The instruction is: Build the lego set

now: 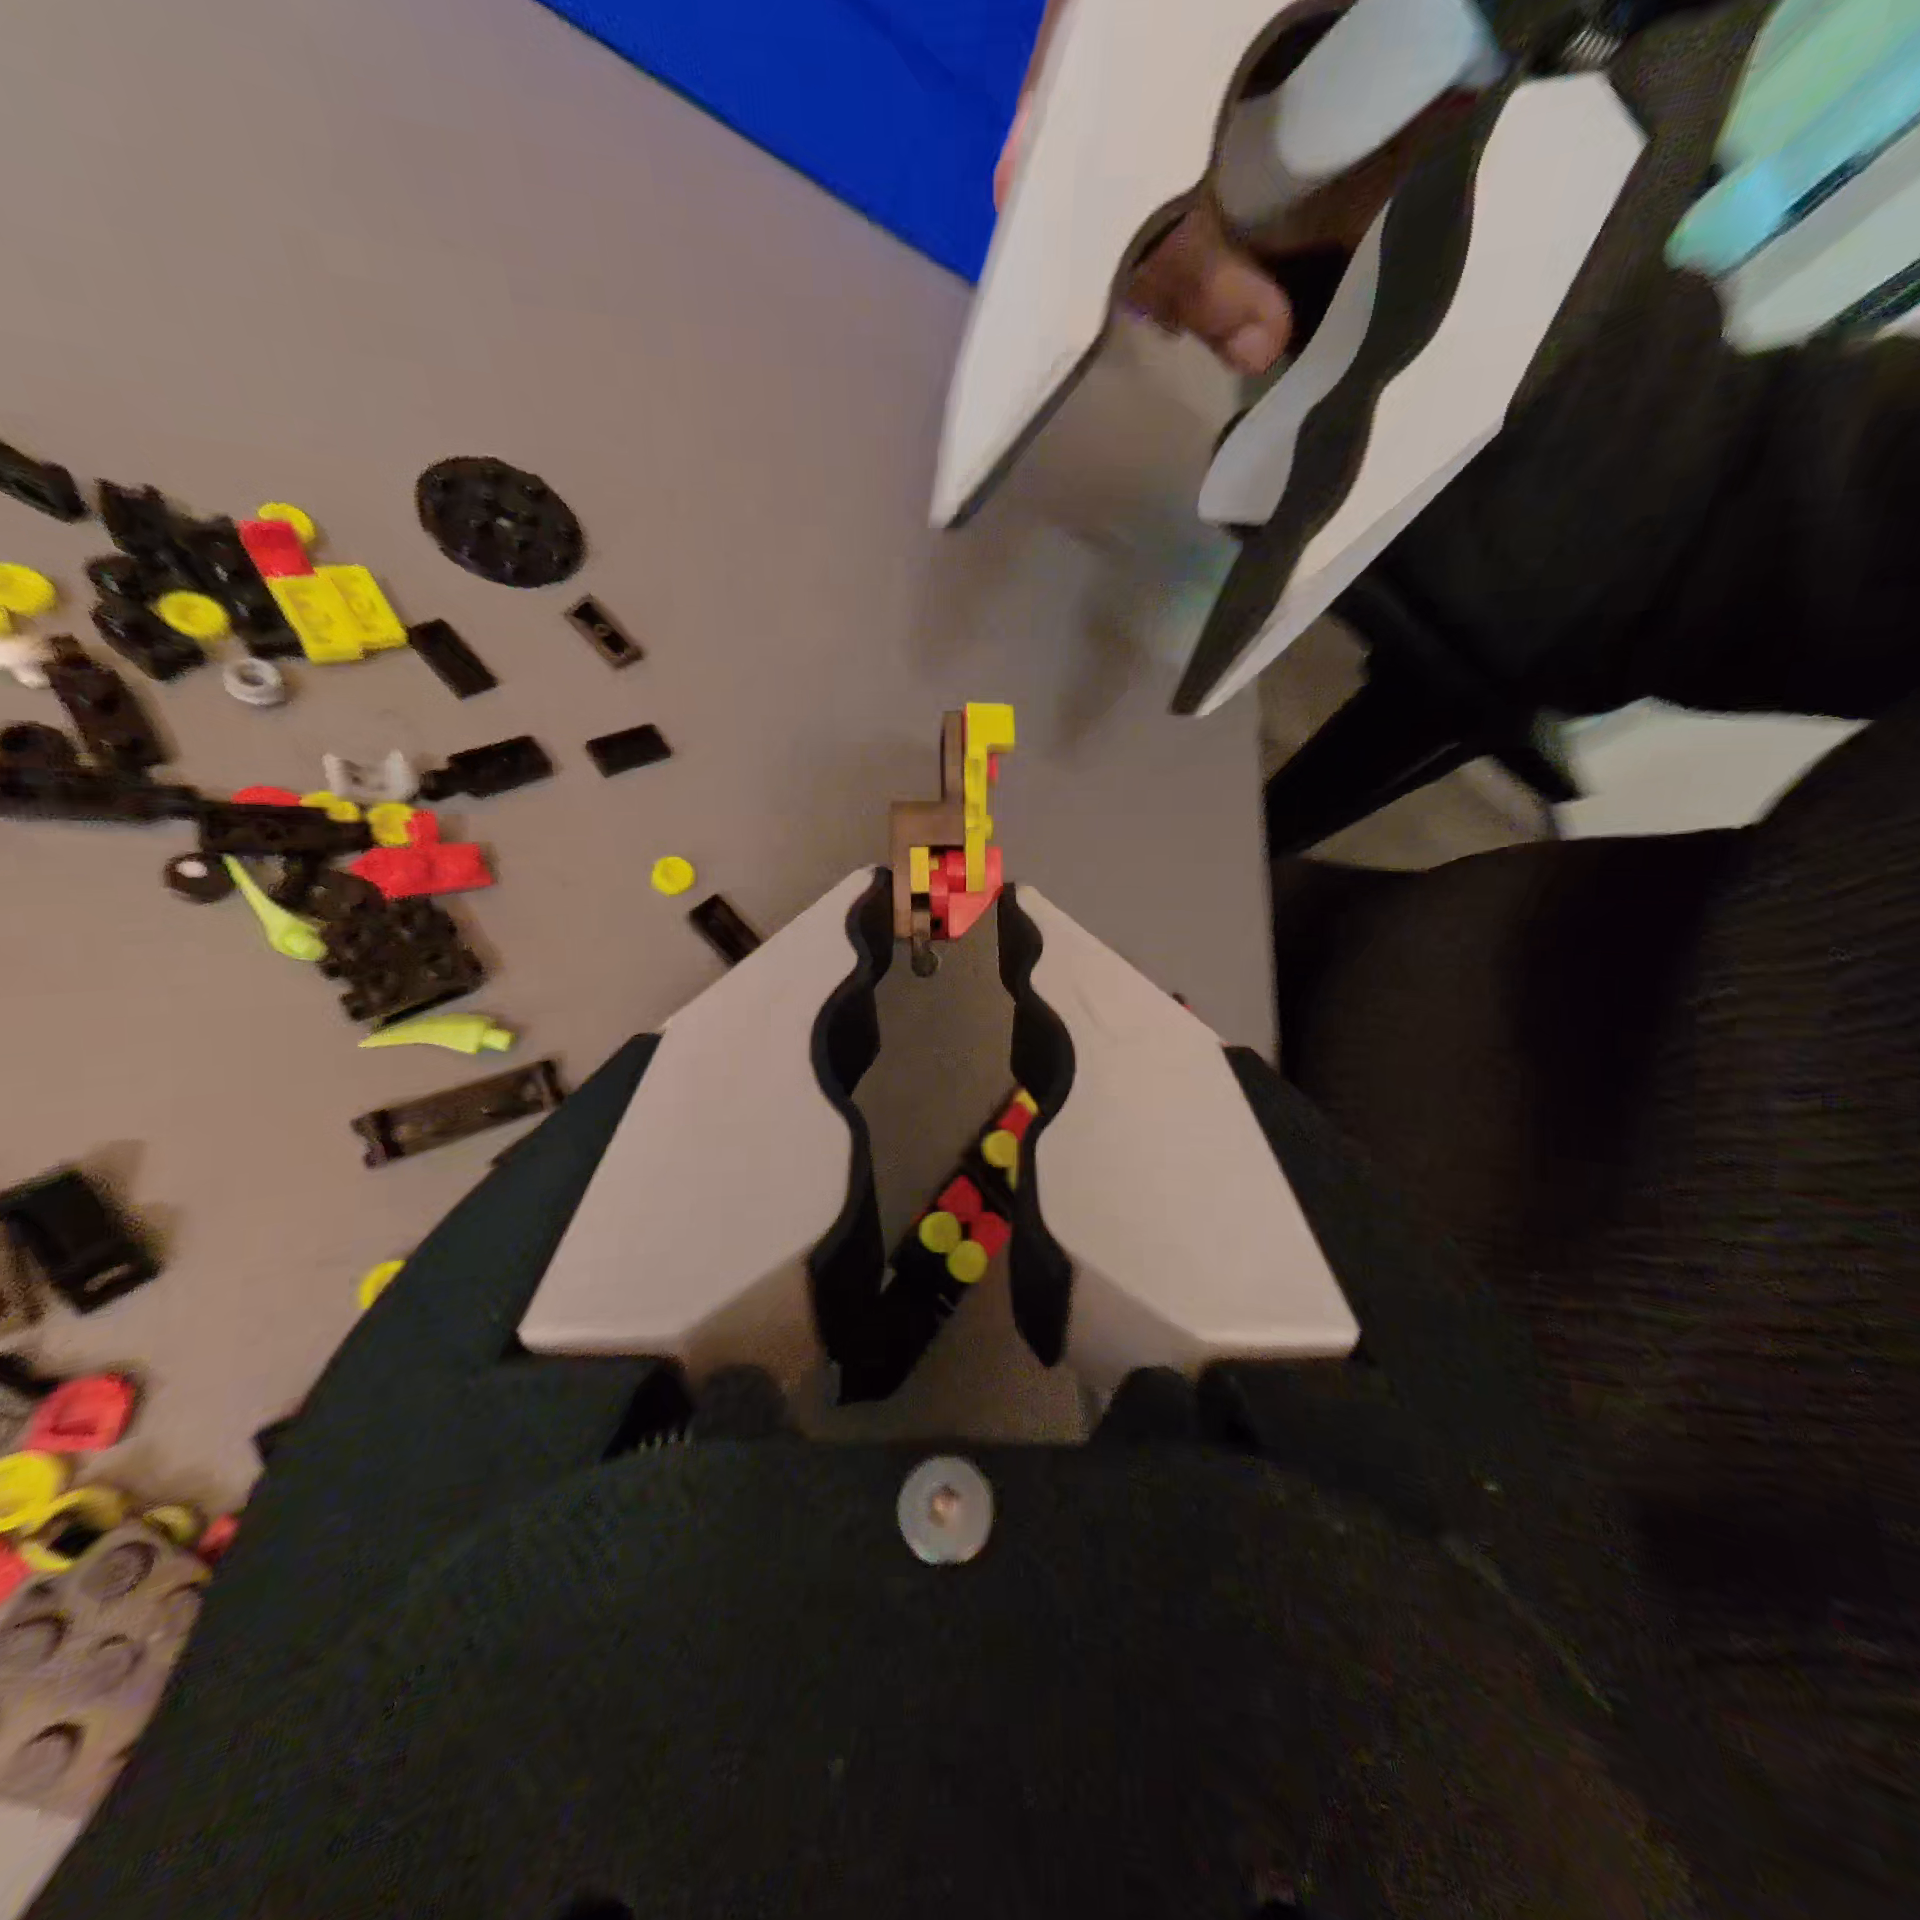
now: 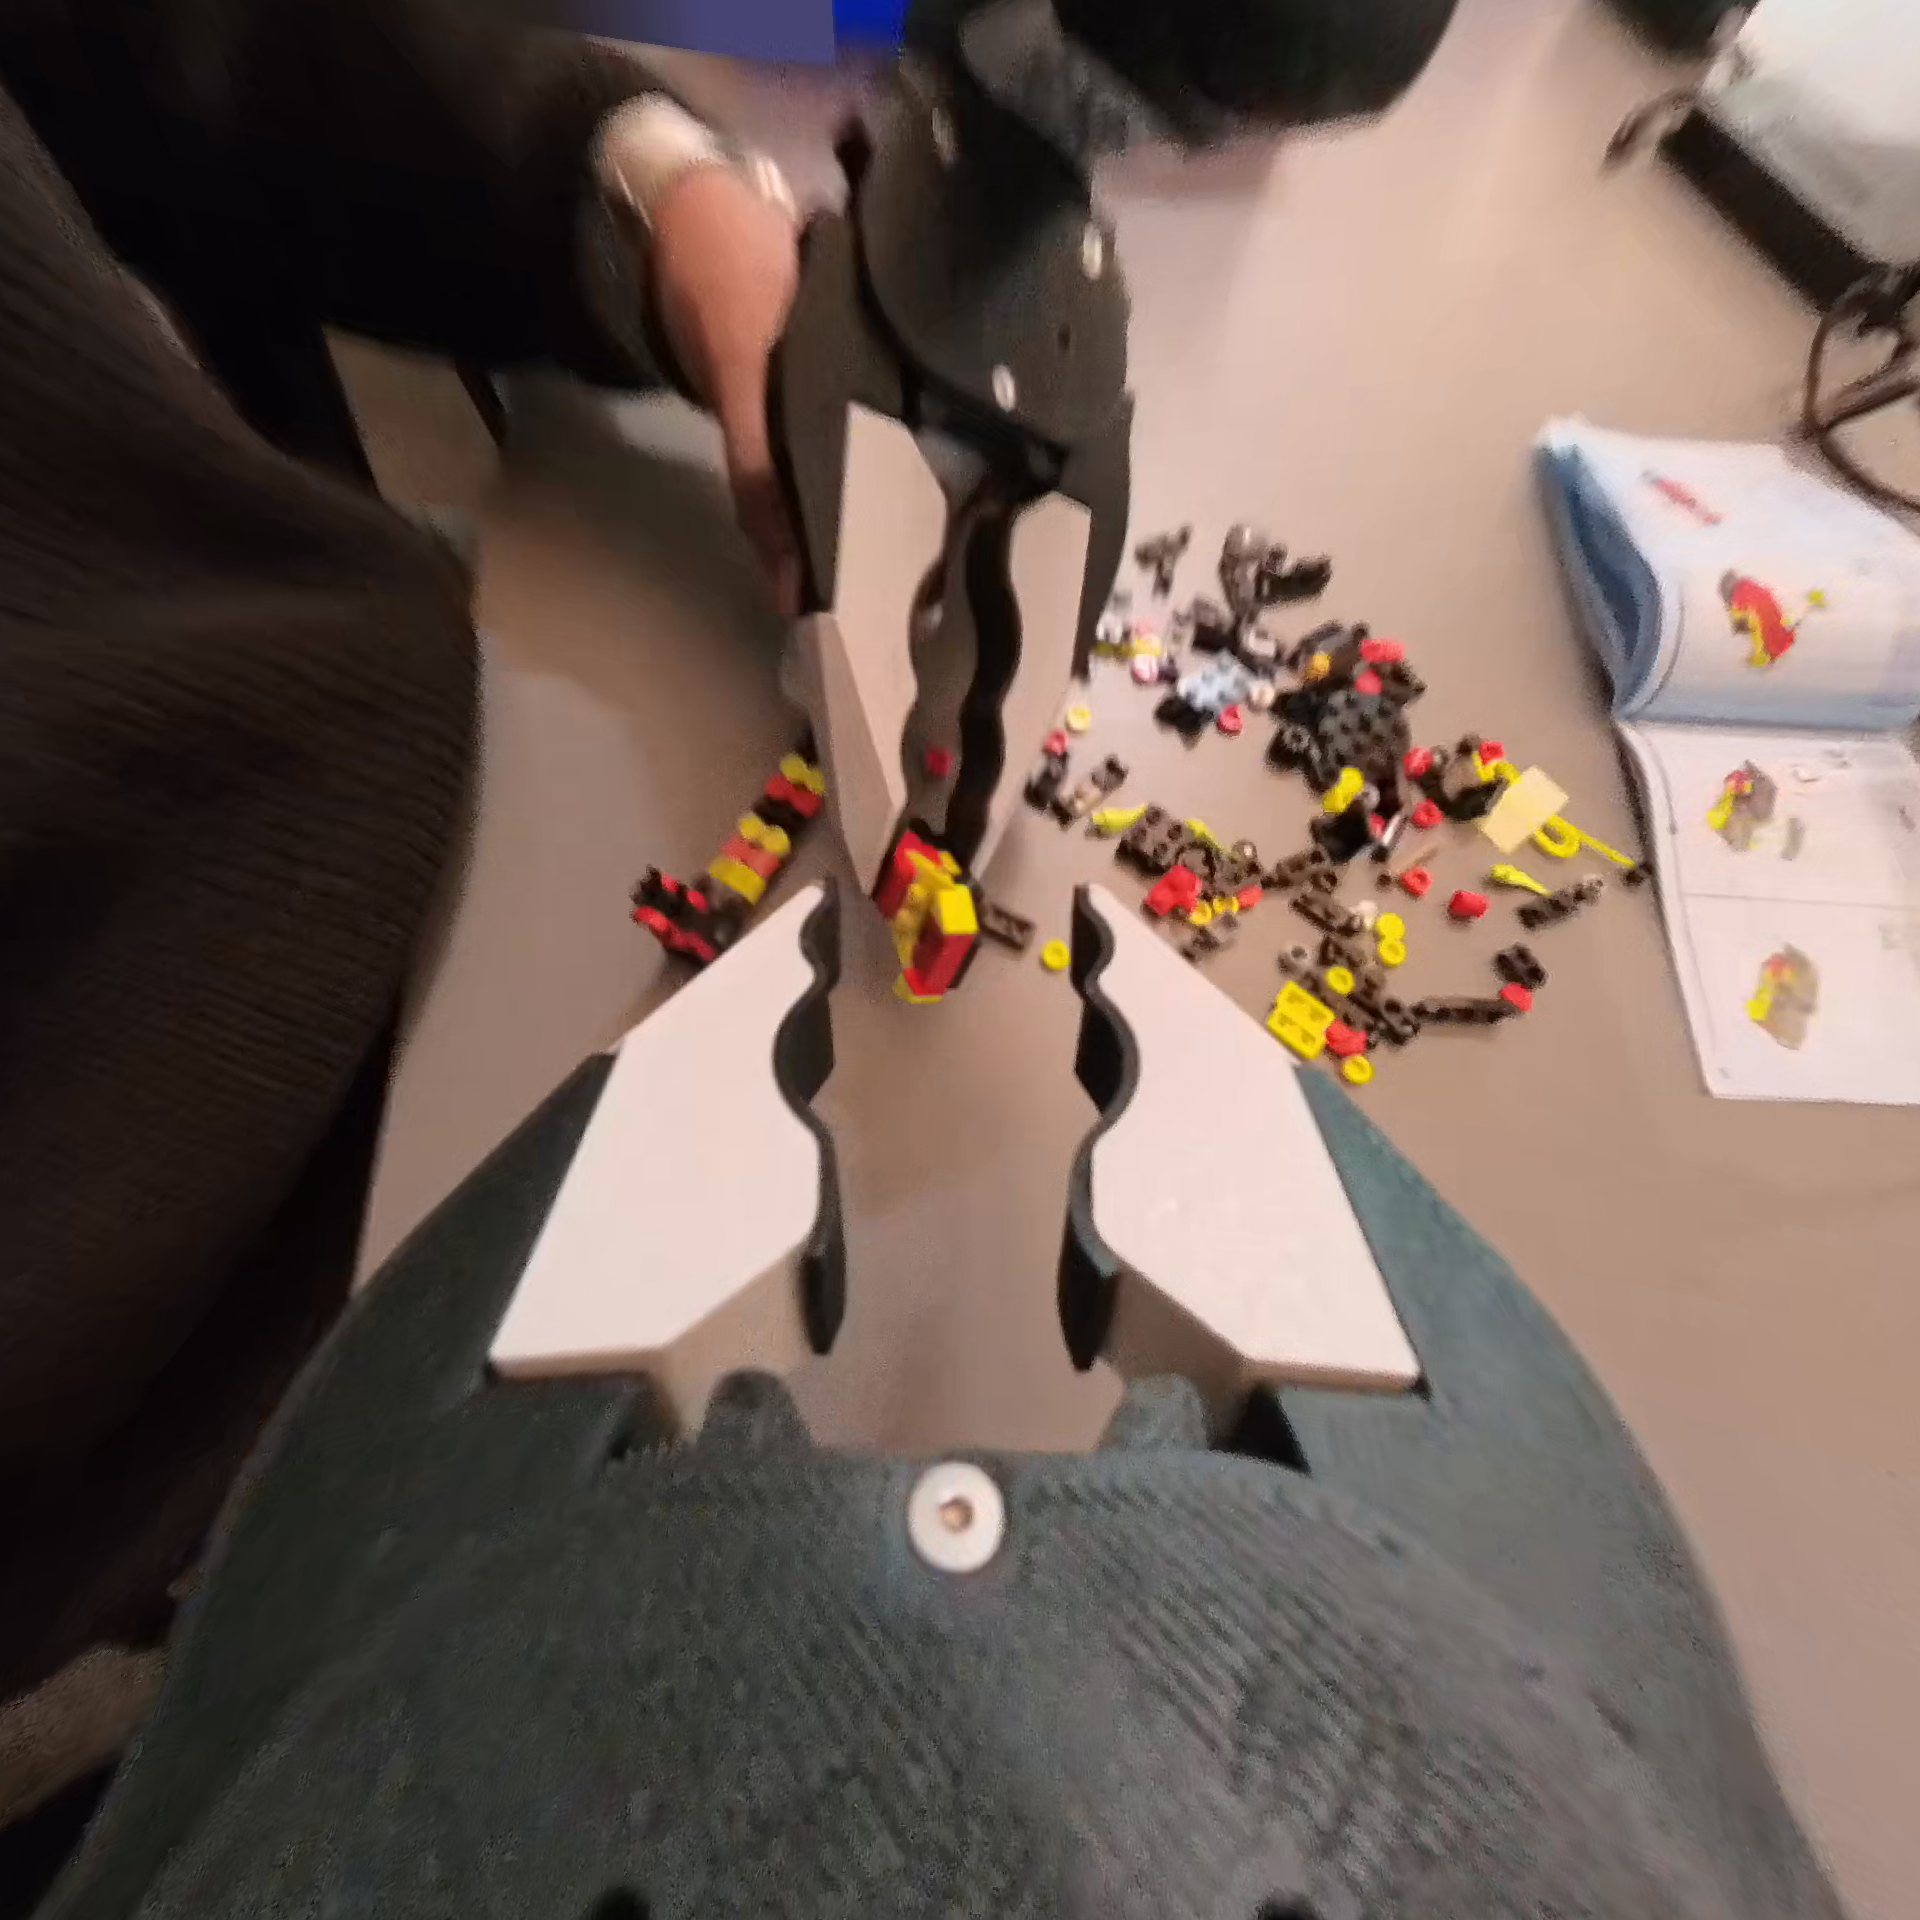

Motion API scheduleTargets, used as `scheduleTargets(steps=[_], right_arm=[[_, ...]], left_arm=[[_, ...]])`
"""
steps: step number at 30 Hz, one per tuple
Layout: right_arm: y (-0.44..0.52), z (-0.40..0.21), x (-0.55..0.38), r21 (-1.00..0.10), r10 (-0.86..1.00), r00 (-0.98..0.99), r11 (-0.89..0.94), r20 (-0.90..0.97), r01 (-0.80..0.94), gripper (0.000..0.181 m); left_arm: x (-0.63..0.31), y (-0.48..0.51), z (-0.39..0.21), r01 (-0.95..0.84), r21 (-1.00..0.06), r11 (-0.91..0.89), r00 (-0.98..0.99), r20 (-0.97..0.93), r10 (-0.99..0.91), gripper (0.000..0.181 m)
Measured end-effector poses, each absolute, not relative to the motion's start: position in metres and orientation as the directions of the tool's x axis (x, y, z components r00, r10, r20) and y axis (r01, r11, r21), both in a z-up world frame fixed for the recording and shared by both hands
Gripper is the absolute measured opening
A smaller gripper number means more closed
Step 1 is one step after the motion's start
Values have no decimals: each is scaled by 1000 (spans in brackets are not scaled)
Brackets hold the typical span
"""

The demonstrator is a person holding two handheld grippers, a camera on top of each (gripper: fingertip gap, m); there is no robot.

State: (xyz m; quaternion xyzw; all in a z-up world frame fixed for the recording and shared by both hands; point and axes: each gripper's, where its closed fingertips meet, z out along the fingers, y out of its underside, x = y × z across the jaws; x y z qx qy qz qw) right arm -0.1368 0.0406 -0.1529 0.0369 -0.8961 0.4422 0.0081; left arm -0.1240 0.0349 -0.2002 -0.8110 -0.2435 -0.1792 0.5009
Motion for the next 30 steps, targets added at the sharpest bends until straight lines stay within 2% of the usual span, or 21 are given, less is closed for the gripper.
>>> scheduleTargets(steps=[1, 2, 4, 7, 9, 13, 21, 30], right_arm=[[42, -143, -133, -839, -63, -998, 543, 11, -44, 48], [43, -135, -126, -878, -87, -996, 478, -21, -23, 57], [45, -127, -115, -913, -119, -992, 408, -43, -9, 63], [45, -137, -103, -892, -127, -991, 442, 37, -90, 57], [42, -137, -96, -887, -137, -987, 440, 86, -138, 53], [37, -130, -77, -895, -215, -974, 418, 69, -155, 47], [34, -133, -63, -876, -265, -958, 429, 113, -222, 30], [34, -130, -62, -886, -269, -958, 416, 97, -206, 30]], left_arm=[[-122, 35, -195, 614, -707, -351, 786, 592, 180, 17], [-119, 35, -187, 657, -684, -316, 745, 654, 133, 17], [-112, 36, -164, 752, -613, -242, 629, 777, -15, 16], [-97, 33, -145, 853, -458, -250, 416, 886, -204, 16], [-87, 34, -147, 860, -402, -313, 339, 910, -238, 15], [-63, 36, -147, 819, -389, -422, 288, 914, -284, 16], [-53, 31, -139, 806, -359, -470, 201, 913, -354, 15], [-52, 31, -136, 806, -358, -472, 187, 910, -371, 15]])
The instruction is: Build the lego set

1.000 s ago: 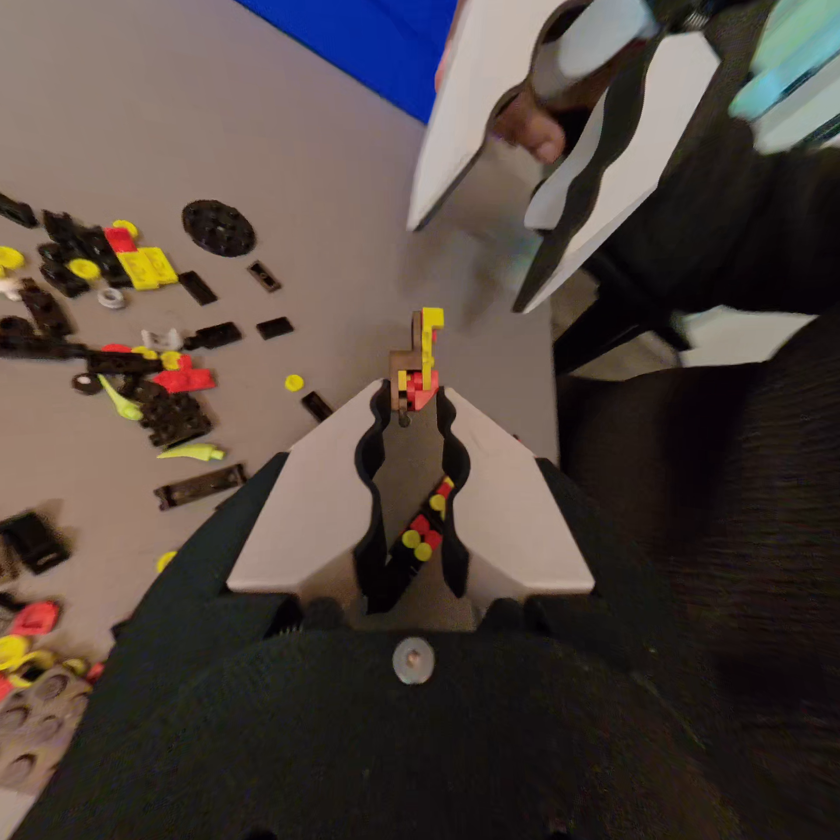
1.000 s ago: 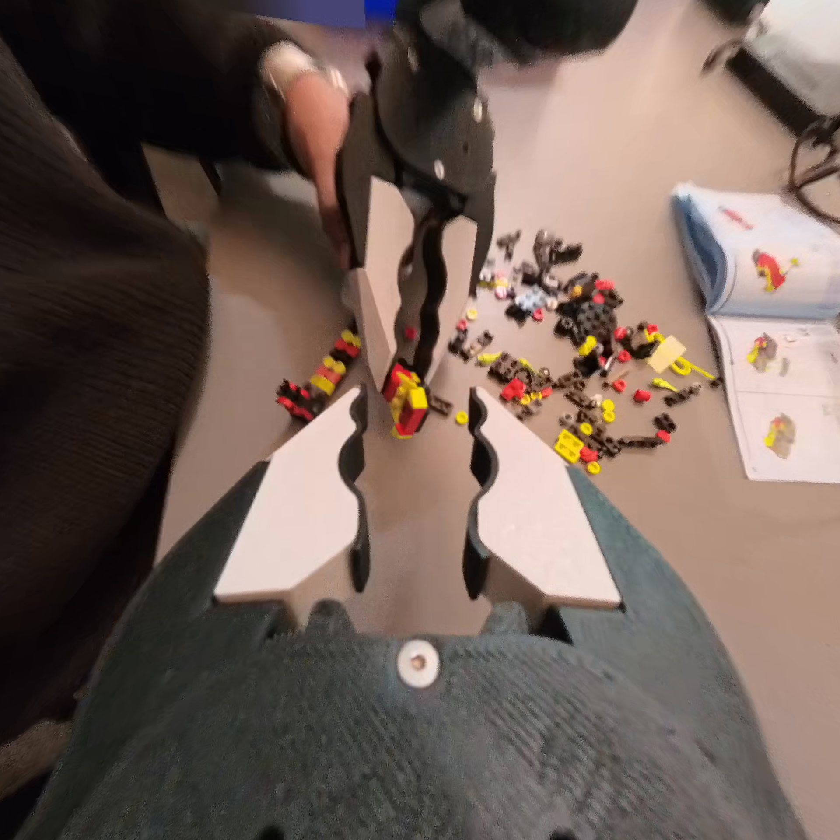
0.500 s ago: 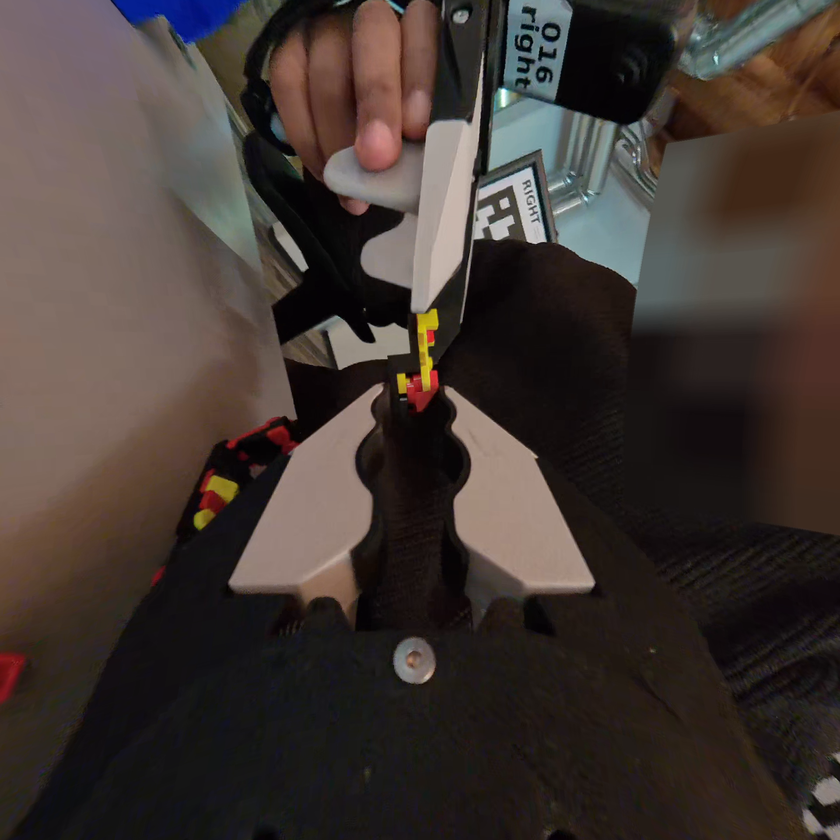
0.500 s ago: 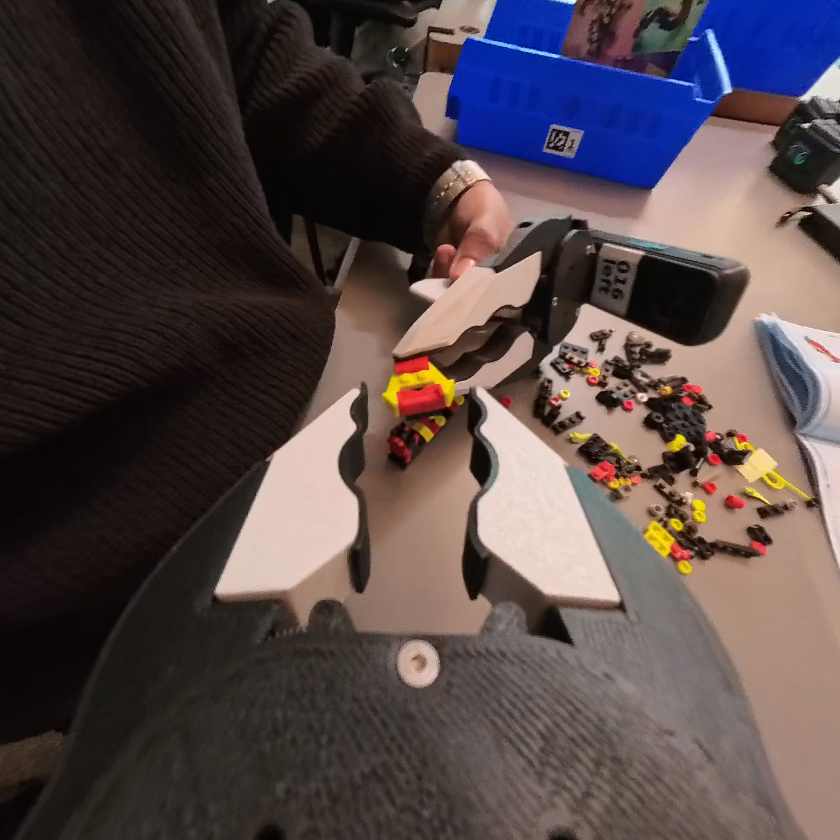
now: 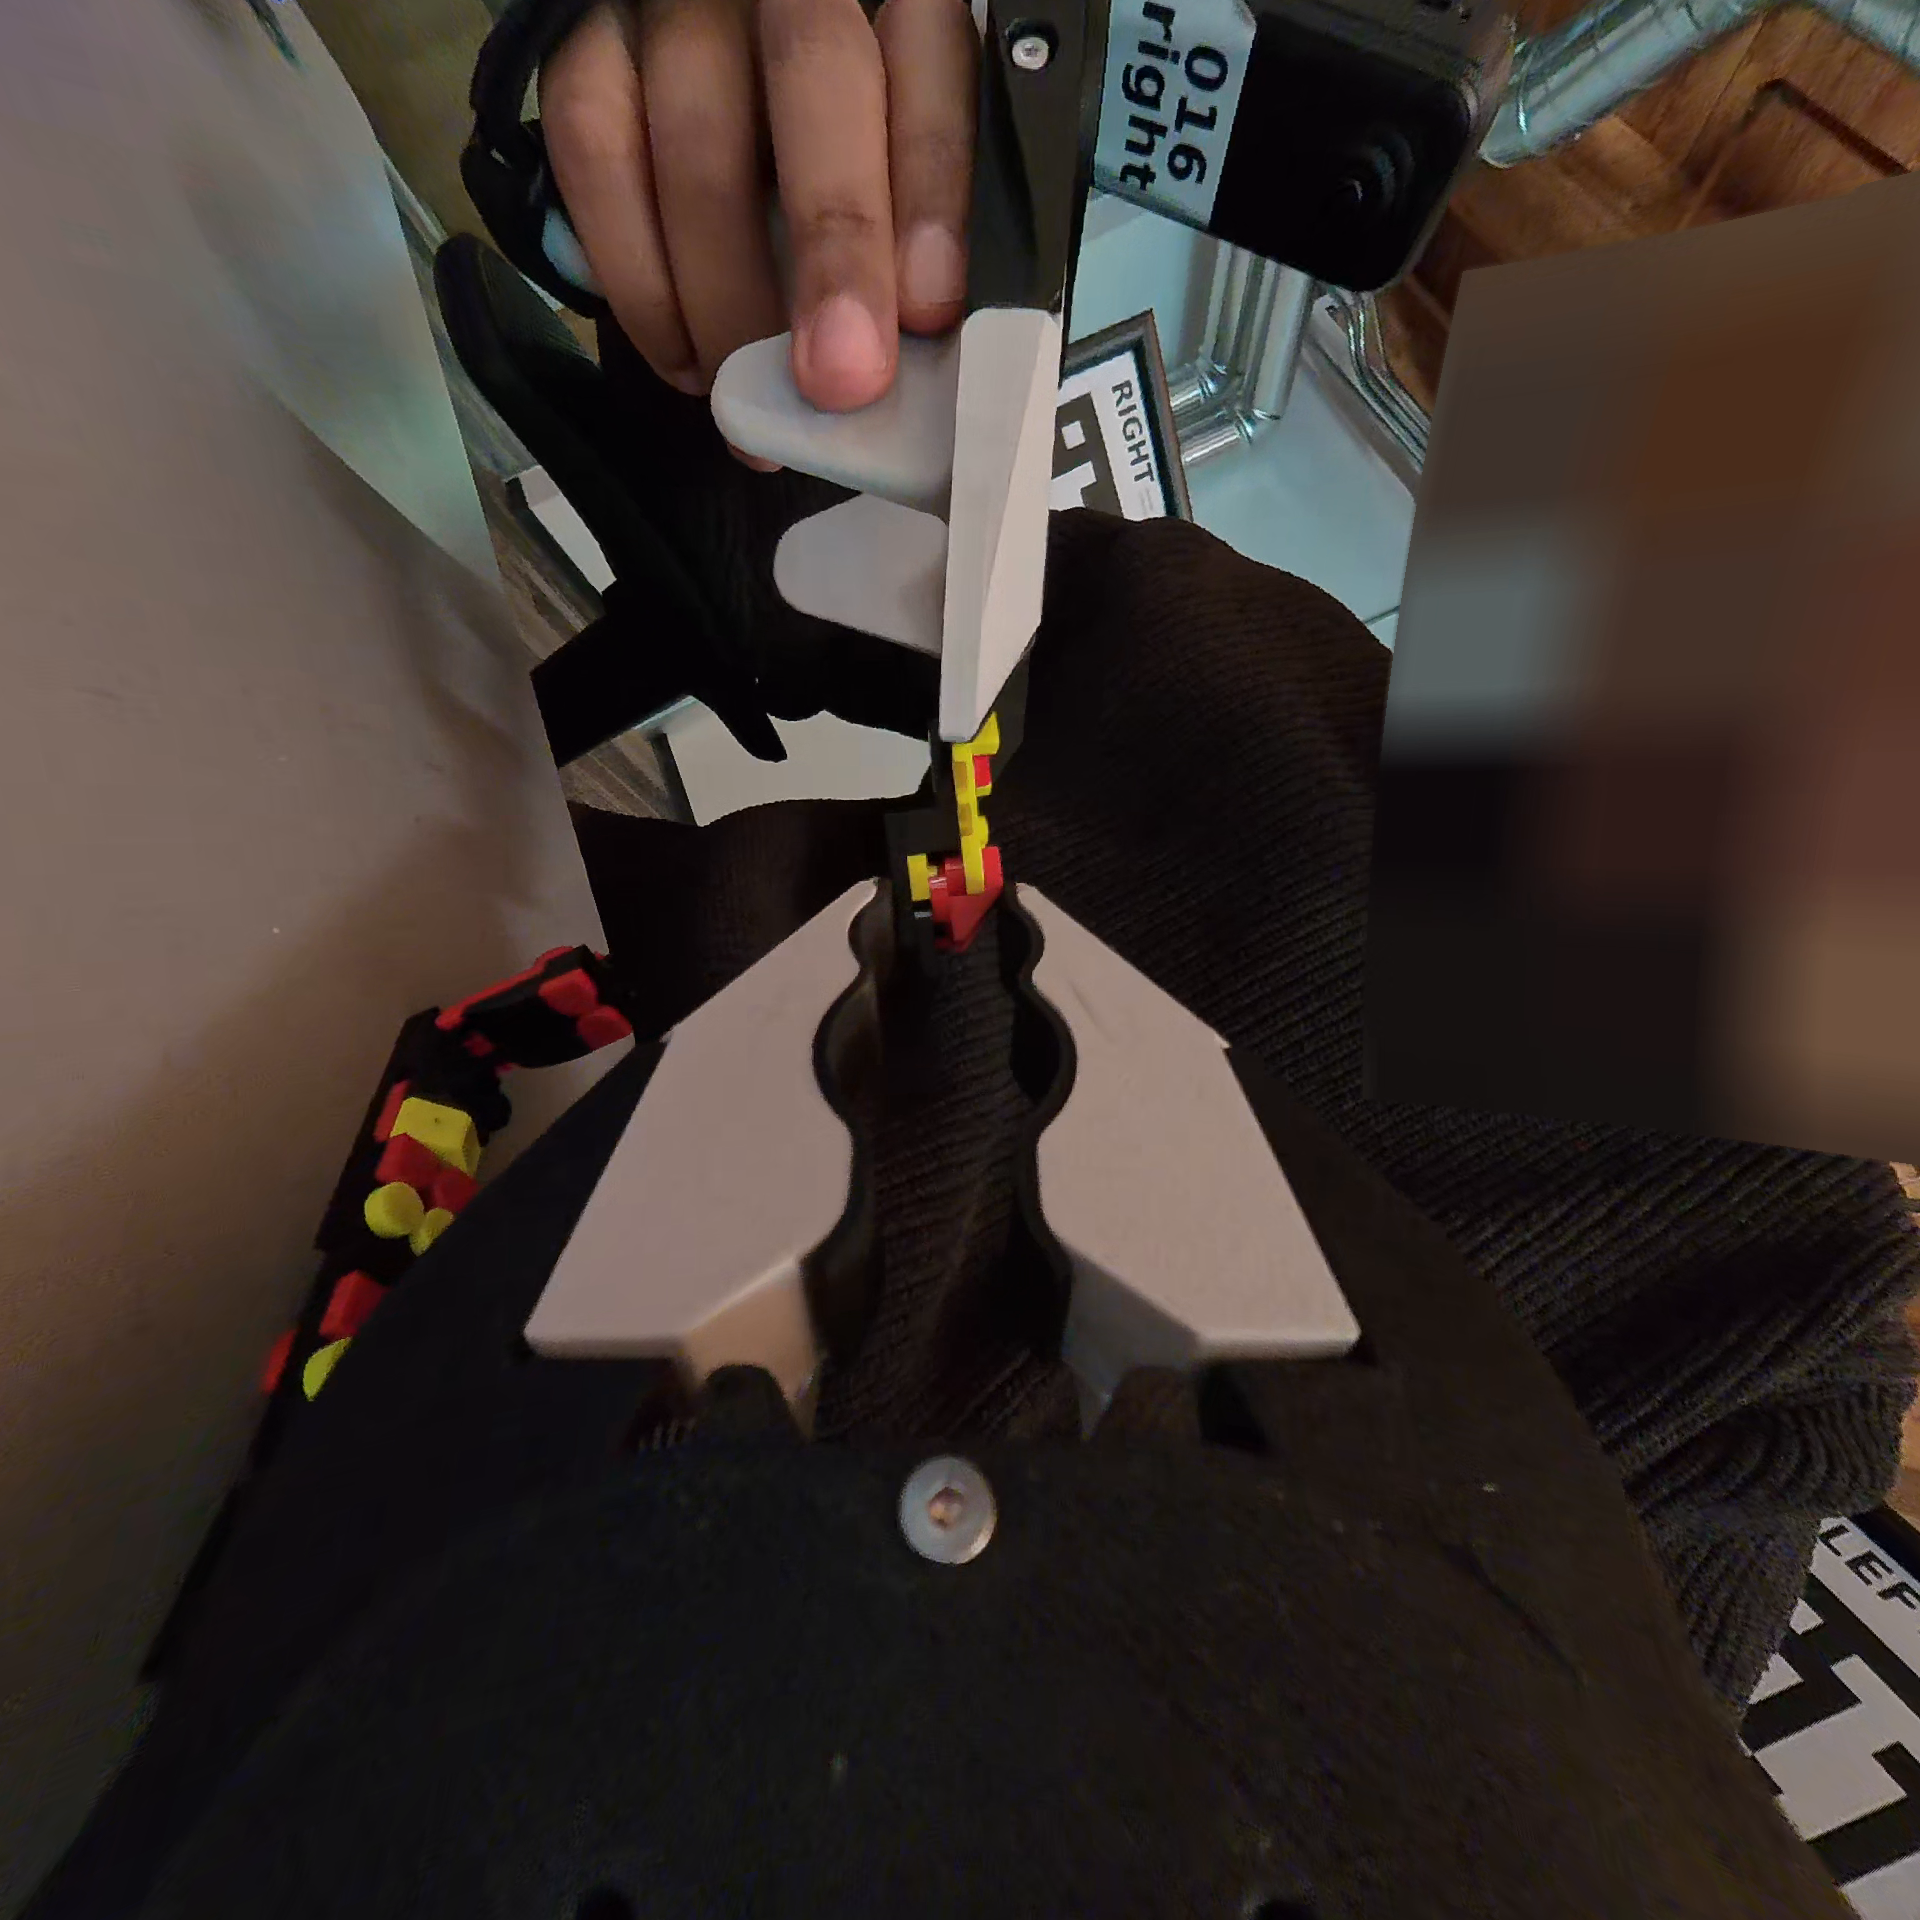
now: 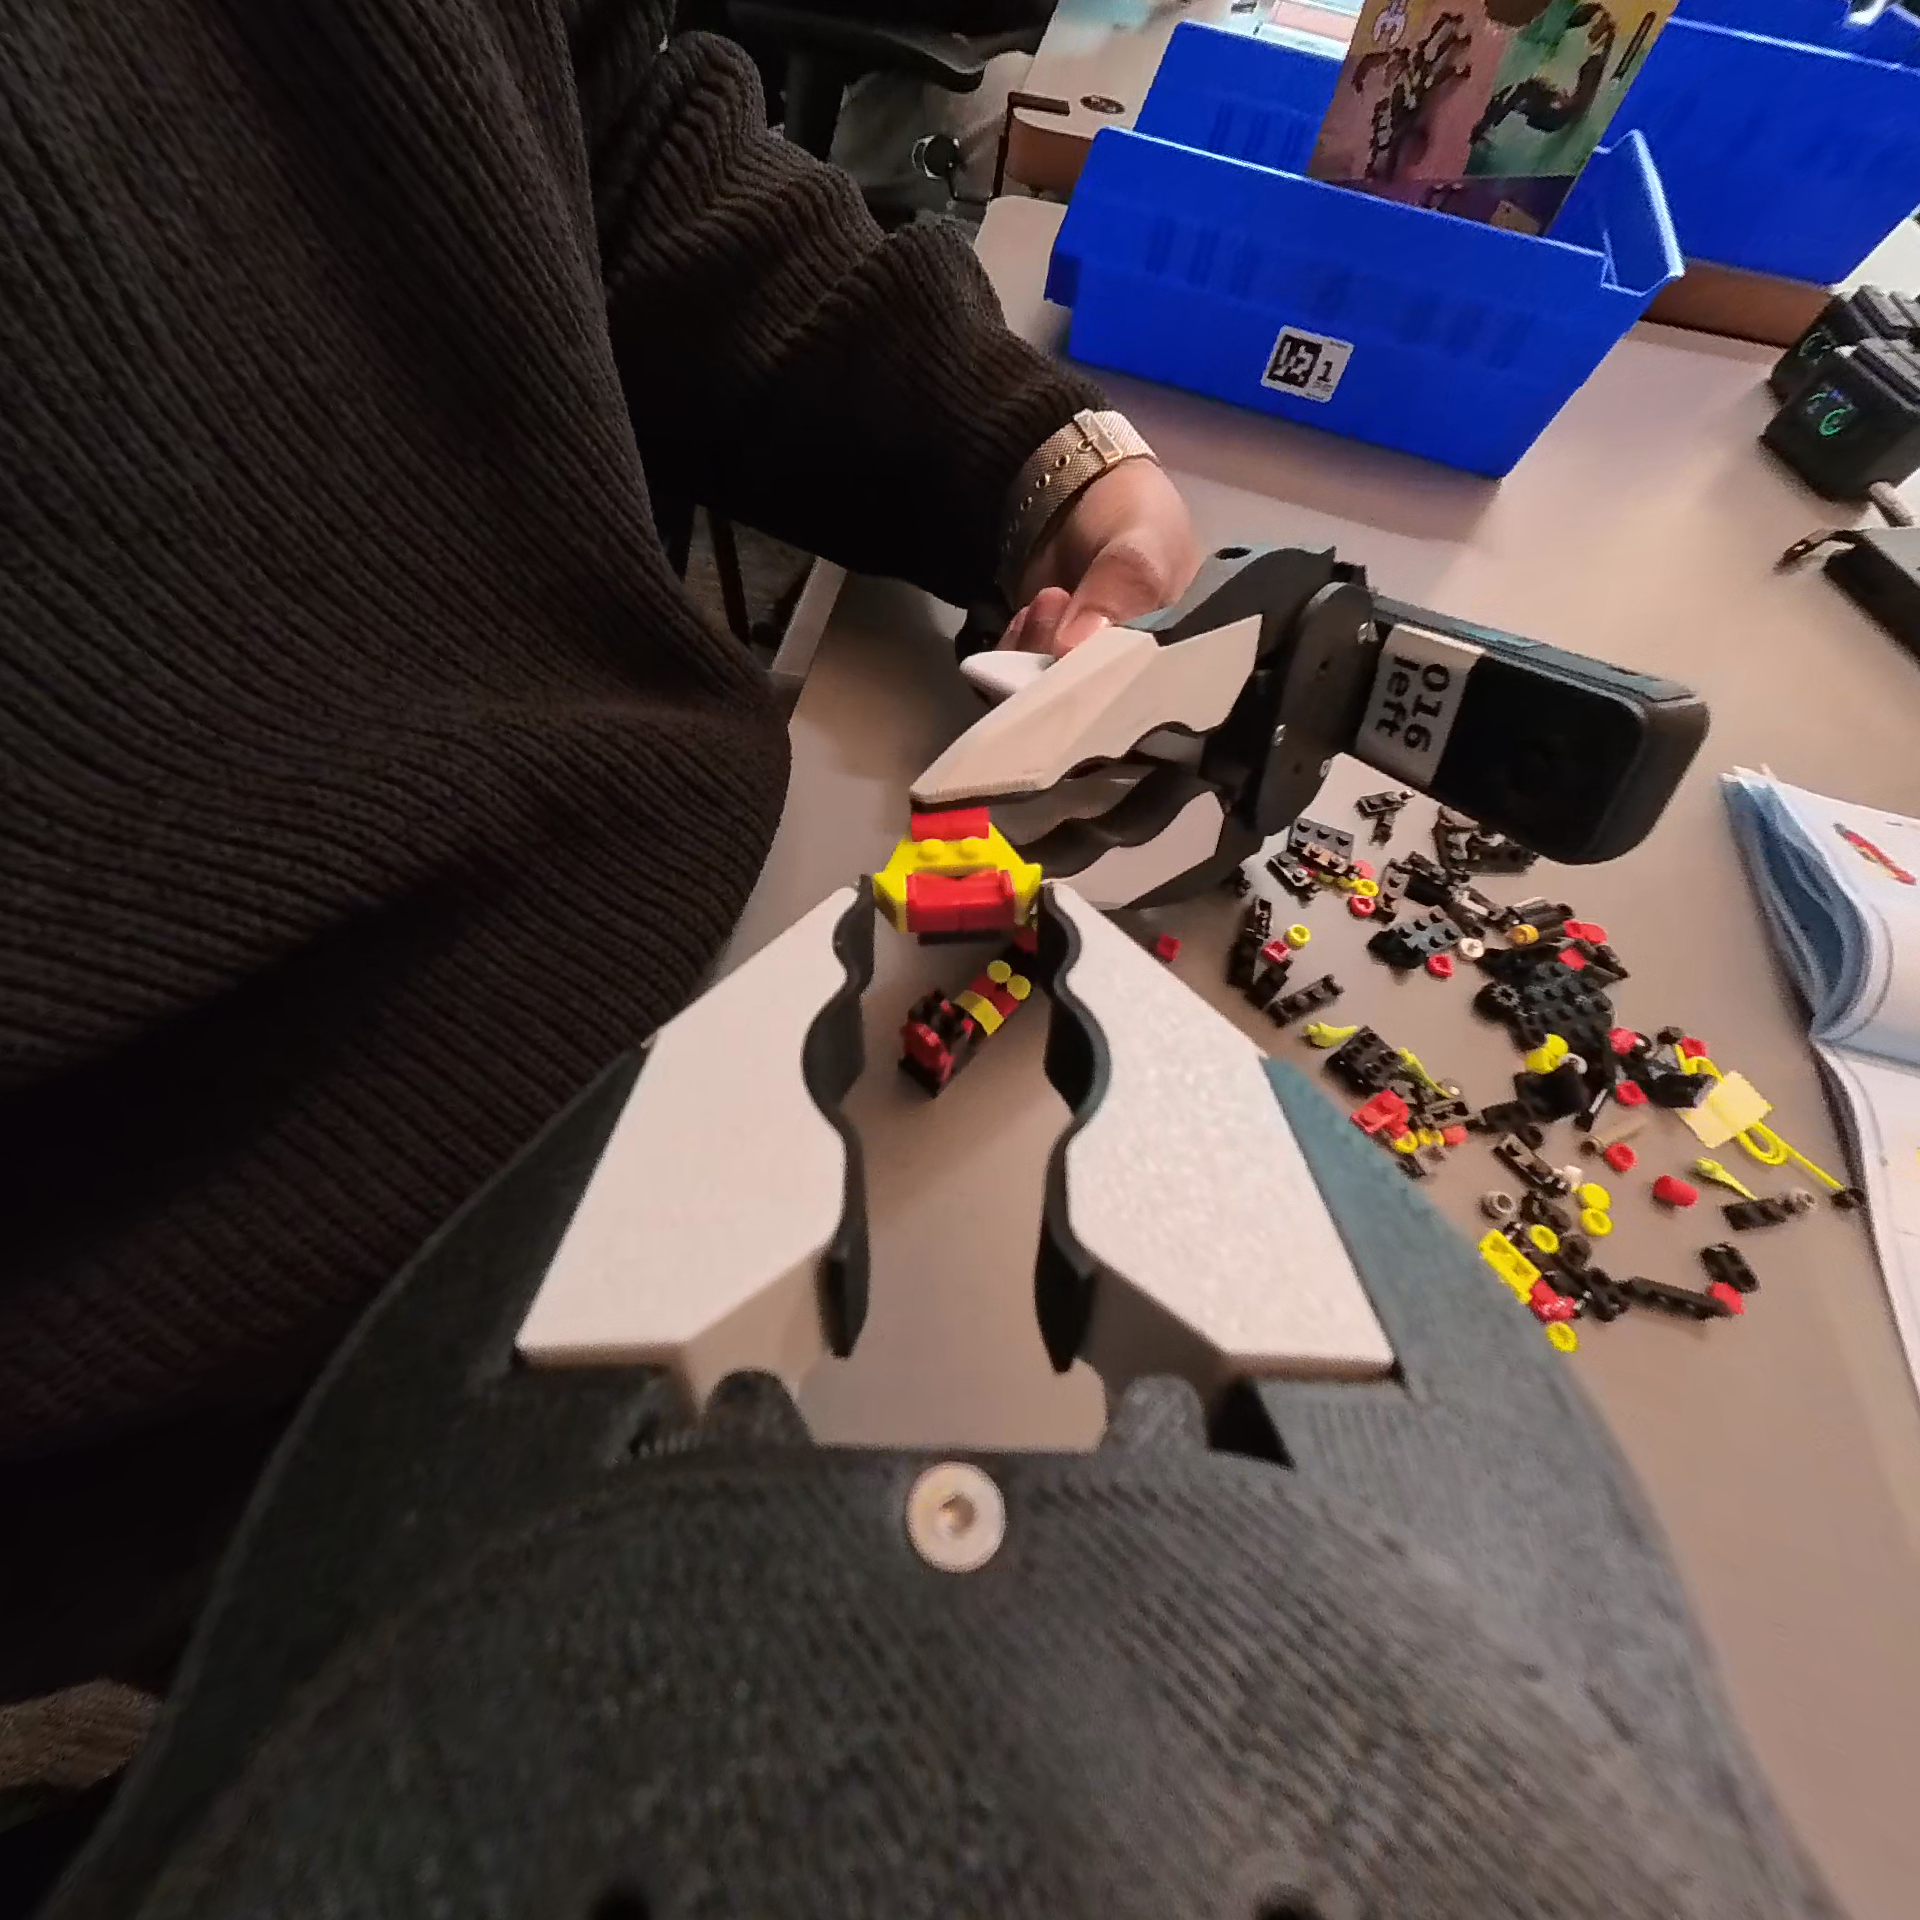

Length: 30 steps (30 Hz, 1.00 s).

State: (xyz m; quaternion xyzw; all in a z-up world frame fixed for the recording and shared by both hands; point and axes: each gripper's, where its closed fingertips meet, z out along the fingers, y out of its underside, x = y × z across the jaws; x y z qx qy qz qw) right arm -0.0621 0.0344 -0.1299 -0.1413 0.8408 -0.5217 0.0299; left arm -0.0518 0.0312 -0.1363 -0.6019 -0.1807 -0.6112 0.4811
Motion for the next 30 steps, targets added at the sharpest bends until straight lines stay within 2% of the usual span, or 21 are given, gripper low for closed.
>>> scheduleTargets(steps=[24, 25, 26, 27, 30], right_arm=[[39, -132, -69, -890, -243, -966, 416, 89, -187, 28], [40, -132, -73, -889, -229, -969, 418, 94, -185, 28], [41, -132, -77, -892, -215, -972, 416, 94, -178, 27], [43, -131, -81, -896, -199, -976, 411, 90, -167, 27], [50, -140, -102, -893, -121, -990, 434, 76, -122, 27]], left_arm=[[-59, 34, -141, 832, -342, -438, 203, 921, -333, 15], [-65, 37, -145, 842, -349, -411, 238, 925, -297, 20], [-70, 38, -149, 847, -366, -386, 281, 924, -259, 40], [-76, 38, -151, 845, -391, -366, 323, 917, -234, 50], [-100, 33, -150, 855, -454, -250, 424, 890, -166, 59]])
